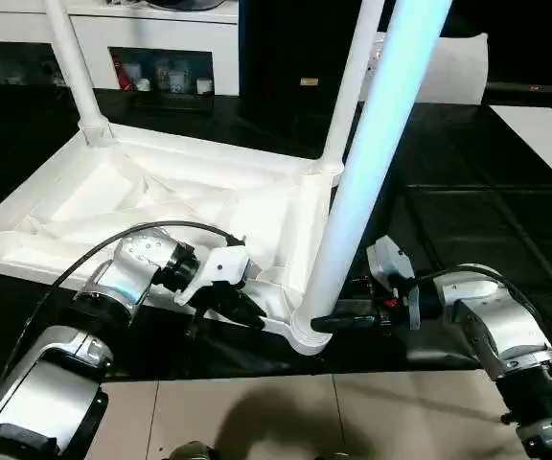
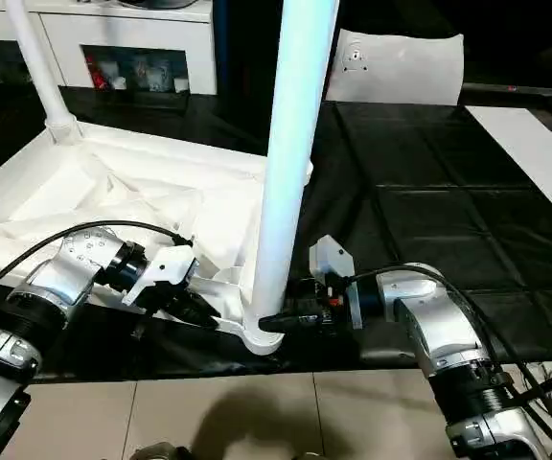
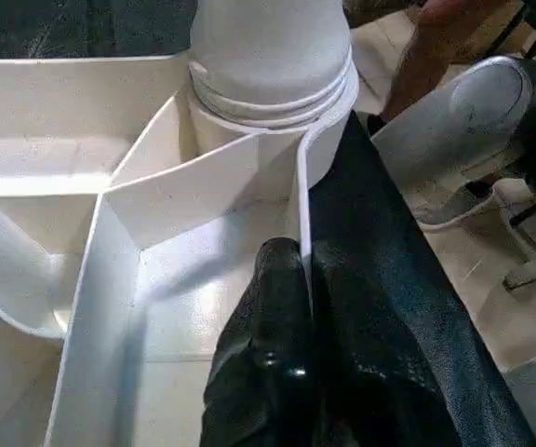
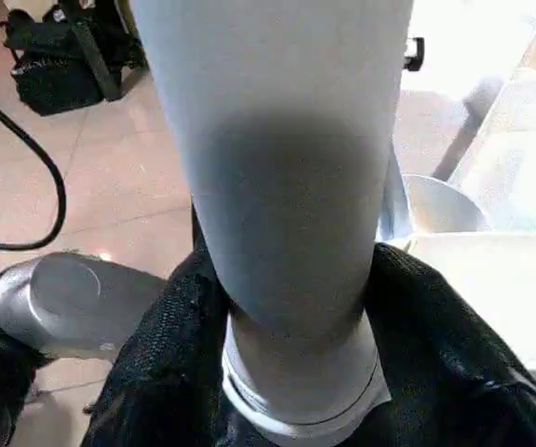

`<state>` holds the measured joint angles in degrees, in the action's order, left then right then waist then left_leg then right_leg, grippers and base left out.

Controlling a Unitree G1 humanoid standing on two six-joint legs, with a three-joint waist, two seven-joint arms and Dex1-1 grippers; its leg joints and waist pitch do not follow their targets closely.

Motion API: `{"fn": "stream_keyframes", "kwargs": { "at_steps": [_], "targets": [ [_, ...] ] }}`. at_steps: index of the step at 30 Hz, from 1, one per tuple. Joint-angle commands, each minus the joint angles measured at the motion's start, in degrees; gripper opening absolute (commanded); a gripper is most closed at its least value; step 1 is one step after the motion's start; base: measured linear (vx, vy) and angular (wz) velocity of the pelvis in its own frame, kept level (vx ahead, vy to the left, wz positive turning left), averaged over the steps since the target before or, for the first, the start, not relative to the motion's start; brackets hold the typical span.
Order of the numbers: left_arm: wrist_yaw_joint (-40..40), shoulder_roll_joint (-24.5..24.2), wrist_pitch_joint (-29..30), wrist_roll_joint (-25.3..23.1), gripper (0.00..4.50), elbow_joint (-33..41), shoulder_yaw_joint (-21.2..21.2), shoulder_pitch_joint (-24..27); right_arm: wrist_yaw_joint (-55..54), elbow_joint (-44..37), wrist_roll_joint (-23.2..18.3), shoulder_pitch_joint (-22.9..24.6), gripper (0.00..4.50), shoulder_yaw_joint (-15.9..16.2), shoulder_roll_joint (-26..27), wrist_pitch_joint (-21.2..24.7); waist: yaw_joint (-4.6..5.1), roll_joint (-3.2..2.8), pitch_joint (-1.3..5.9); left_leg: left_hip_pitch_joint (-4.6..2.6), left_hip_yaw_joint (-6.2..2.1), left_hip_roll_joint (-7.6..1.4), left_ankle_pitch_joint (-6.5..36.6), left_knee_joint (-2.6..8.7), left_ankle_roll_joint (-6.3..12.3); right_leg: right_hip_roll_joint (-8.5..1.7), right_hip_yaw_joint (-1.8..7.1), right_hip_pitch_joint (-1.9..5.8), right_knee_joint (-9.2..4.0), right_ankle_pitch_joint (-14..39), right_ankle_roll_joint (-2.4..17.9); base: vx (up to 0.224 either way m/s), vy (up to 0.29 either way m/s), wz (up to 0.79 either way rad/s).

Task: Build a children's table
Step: Rotate leg to tighten

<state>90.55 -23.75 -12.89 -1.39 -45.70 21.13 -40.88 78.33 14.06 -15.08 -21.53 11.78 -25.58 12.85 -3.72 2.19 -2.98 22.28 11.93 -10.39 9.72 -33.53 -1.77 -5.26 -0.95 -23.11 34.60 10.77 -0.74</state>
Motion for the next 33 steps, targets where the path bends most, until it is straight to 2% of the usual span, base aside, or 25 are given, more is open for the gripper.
{"fn": "stream_keyframes", "kwargs": {
  "at_steps": [1,2,3,4,5,6,7,8,9,10,11,13,14,15,16,18,21,22,23,26,27,29,31,32,33],
  "targets": [
    [-0.55,1.62,0.90,-1.34,0.00,0.33,0.94,-0.29,-0.44,-2.43,-2.13,1.42,1.90,0.36,0.60,2.62,0.02,-0.03,3.42,-1.89,-0.91,-3.22,14.68,4.08,1.28,-2.55,1.34,1.75,-3.61,9.98,15.09,0.000,0.000,0.00],
    [-3.25,2.58,2.31,-1.38,0.00,0.19,0.30,-0.57,-2.93,-2.76,-1.78,1.96,1.90,-0.22,1.58,2.72,-0.13,-0.19,3.34,-1.90,-0.98,-3.21,15.10,4.13,0.90,-2.63,1.33,1.62,-3.68,10.29,15.03,0.000,0.000,0.00],
    [-5.49,3.32,3.44,-1.41,0.00,0.06,-0.16,-0.81,-4.99,-2.91,-1.40,2.33,1.90,-0.70,2.41,2.63,-0.01,-0.06,3.34,-1.87,-1.01,-3.17,15.68,4.21,0.77,-2.59,1.31,1.68,-3.72,11.21,14.84,0.000,0.000,0.00],
    [-8.51,4.32,5.08,-1.68,0.00,-0.14,-0.63,-1.20,-8.54,-2.69,-0.46,2.42,1.90,-1.16,3.71,3.48,0.08,-0.03,3.16,-1.95,-1.10,-3.14,17.49,4.33,0.09,-2.70,1.35,1.44,-4.01,14.08,14.19,0.000,0.000,0.00],
    [-10.50,5.09,6.21,-1.69,0.00,-0.27,-0.99,-1.47,-11.27,-2.38,0.31,2.39,1.89,-1.53,4.74,4.05,0.37,-0.02,2.87,-2.07,-1.27,-3.04,20.35,4.45,-0.96,-2.80,1.47,1.05,-4.48,19.07,13.01,0.000,0.000,0.00],
    [-12.46,5.92,7.36,-1.59,0.00,-0.39,-1.38,-1.74,-14.21,-1.95,1.18,2.31,1.89,-1.94,5.86,4.60,0.59,-0.06,2.81,-2.13,-1.41,-2.97,21.55,4.45,-1.64,-2.89,1.53,0.90,-4.63,21.43,12.34,0.000,0.000,0.00],
    [-12.95,6.21,7.81,-1.50,0.00,-0.35,-1.49,-1.79,-15.18,-1.78,1.43,2.28,1.89,-2.08,6.31,4.66,1.01,0.19,2.77,-1.98,-1.89,-2.81,23.30,4.49,-2.52,-3.11,1.42,0.94,-5.05,26.25,10.49,0.000,0.000,0.00],
    [-16.99,8.67,11.07,-0.96,0.00,-0.21,-2.38,-2.27,-22.49,-0.65,3.02,2.12,1.89,-3.16,9.84,5.40,1.40,0.03,2.72,-2.01,-2.09,-2.76,24.23,4.62,-3.33,-3.01,1.37,0.68,-5.21,28.43,9.36,0.000,0.000,0.00],
    [-19.56,10.20,12.70,-0.75,0.00,-0.26,-2.90,-2.61,-26.51,-0.14,3.69,2.04,1.89,-3.79,11.94,6.02,1.66,0.03,2.63,-2.16,-2.02,-2.76,25.01,4.62,-3.75,-2.96,1.46,0.31,-5.36,29.23,9.03,0.000,0.000,0.00],
    [-20.58,10.85,13.34,-0.67,0.00,-0.28,-3.13,-2.74,-28.11,0.04,3.89,2.02,1.89,-4.03,12.79,6.25,2.25,0.16,2.71,-2.19,-2.37,-2.60,26.15,4.53,-4.02,-3.03,1.25,0.27,-5.58,30.97,8.37,0.000,0.000,0.00],
    [-26.54,14.15,15.88,-0.54,0.00,-0.95,-4.32,-3.68,-35.62,0.99,4.93,1.72,1.89,-4.98,17.06,7.23,2.95,-0.09,2.62,-1.58,-2.57,-2.55,26.10,4.85,-4.30,-2.89,1.16,0.58,-5.41,30.52,8.13,0.000,0.000,0.00],
    [-29.95,15.94,16.76,-0.51,0.00,-1.69,-5.00,-4.35,-39.28,1.63,5.63,1.36,1.89,-5.22,19.24,7.59,3.41,0.02,2.94,-1.79,-2.68,-2.53,26.37,4.85,-4.23,-2.78,1.00,0.62,-5.57,28.93,7.96,0.000,0.000,0.00],
    [-34.28,18.07,17.69,-0.58,0.00,-2.67,-5.96,-5.16,-43.94,2.84,6.42,0.52,1.89,-5.64,21.98,7.78,3.63,-0.09,2.88,-1.93,-2.62,-2.55,26.27,4.88,-3.92,-2.79,1.10,0.43,-5.73,27.95,8.32,0.000,0.000,0.00],
    [-34.28,18.07,17.69,-0.58,0.00,-2.67,-5.96,-5.16,-43.94,2.84,6.42,0.52,1.89,-5.64,21.98,7.78,3.93,-0.08,2.84,-1.96,-2.52,-2.39,26.39,4.80,-3.53,-2.73,1.13,0.27,-5.88,27.28,8.69,0.000,0.000,0.00],
    [-37.90,19.85,18.34,-0.60,0.00,-3.47,-6.76,-5.83,-48.01,4.12,7.22,-0.41,1.89,-5.95,24.30,7.89,3.90,-0.16,2.96,-1.93,-2.40,-2.25,25.88,4.67,-2.97,-2.68,1.22,0.40,-5.97,26.70,8.65,0.000,0.000,0.00],
    [-44.99,23.14,19.67,-0.82,0.00,-4.38,-8.30,-6.78,-55.27,7.33,8.82,-2.97,1.89,-6.16,28.57,8.09,4.36,-0.39,3.00,-1.74,-2.45,-2.23,25.58,4.82,-3.06,-2.58,1.21,0.40,-5.88,25.60,9.02,0.000,0.000,0.00],
    [-48.61,24.67,20.27,-1.90,0.00,-4.62,-8.57,-7.07,-57.87,9.14,10.18,-4.60,1.89,-5.76,30.67,7.48,4.64,-0.40,3.15,-1.78,-2.31,-2.20,24.56,4.72,-2.22,-2.51,1.29,0.63,-5.85,22.75,9.57,0.000,0.000,0.00],
    [-50.01,25.00,20.31,-3.12,0.00,-4.58,-8.30,-7.05,-58.64,9.73,11.37,-5.18,2.24,-5.85,31.59,6.31,4.69,-0.40,3.29,-1.62,-2.17,-2.16,23.45,4.66,-1.50,-2.49,1.38,0.84,-5.80,21.03,9.77,0.000,0.000,0.00],
    [-50.17,24.88,20.32,-3.33,0.00,-4.49,-8.26,-7.00,-59.00,9.73,11.18,-5.19,2.58,-6.37,31.83,6.05,4.64,-0.40,3.35,-1.48,-2.03,-2.09,22.14,4.59,-0.79,-2.46,1.42,0.98,-5.77,19.70,9.84,0.000,0.000,0.00],
    [-49.76,24.12,19.84,-3.67,0.00,-4.46,-8.12,-6.88,-58.55,9.07,10.42,-4.64,2.65,-7.23,31.54,5.44,4.32,-0.44,3.56,-1.28,-1.82,-2.11,18.87,4.45,0.82,-2.54,1.48,1.44,-5.50,16.21,10.42,0.000,0.000,0.00],
    [-48.89,23.42,19.28,-3.83,0.00,-4.35,-7.99,-6.63,-57.30,8.39,10.66,-3.97,2.97,-6.84,30.50,4.80,4.26,-0.47,3.54,-1.32,-1.77,-2.13,18.51,4.46,0.99,-2.52,1.45,1.42,-5.49,15.87,10.51,0.000,0.000,0.00],
    [-46.97,21.63,18.23,-4.04,0.00,-3.95,-7.91,-5.86,-53.17,6.43,10.86,-2.13,3.08,-5.56,27.53,2.99,3.94,-0.68,3.62,-1.46,-1.68,-2.23,18.18,4.35,1.47,-2.51,1.48,1.46,-5.47,15.40,10.46,0.000,0.000,0.00],
    [-45.50,20.72,17.48,-3.98,0.00,-3.63,-7.75,-5.37,-51.52,5.45,10.67,-1.33,3.13,-5.28,26.14,2.66,3.68,-0.52,3.68,-1.32,-1.68,-2.21,16.68,4.34,2.03,-2.48,1.41,1.76,-5.30,13.64,10.80,0.000,0.000,0.00],
    [-43.37,19.41,16.61,-3.83,0.00,-3.18,-7.52,-4.65,-49.40,4.35,10.30,-0.42,3.43,-5.29,24.31,2.39,3.51,-0.52,3.73,-1.25,-1.60,-2.22,15.85,4.26,2.53,-2.49,1.40,1.89,-5.21,12.68,11.09,0.000,0.000,0.00],
    [-41.53,18.48,15.63,-3.61,0.00,-2.76,-7.31,-4.05,-47.89,3.67,10.07,0.10,3.43,-5.48,22.91,2.09,3.37,-0.55,3.75,-1.24,-1.60,-2.22,15.54,4.23,2.85,-2.51,1.39,1.99,-5.22,12.44,11.12,0.000,0.000,0.00]
  ]
}}
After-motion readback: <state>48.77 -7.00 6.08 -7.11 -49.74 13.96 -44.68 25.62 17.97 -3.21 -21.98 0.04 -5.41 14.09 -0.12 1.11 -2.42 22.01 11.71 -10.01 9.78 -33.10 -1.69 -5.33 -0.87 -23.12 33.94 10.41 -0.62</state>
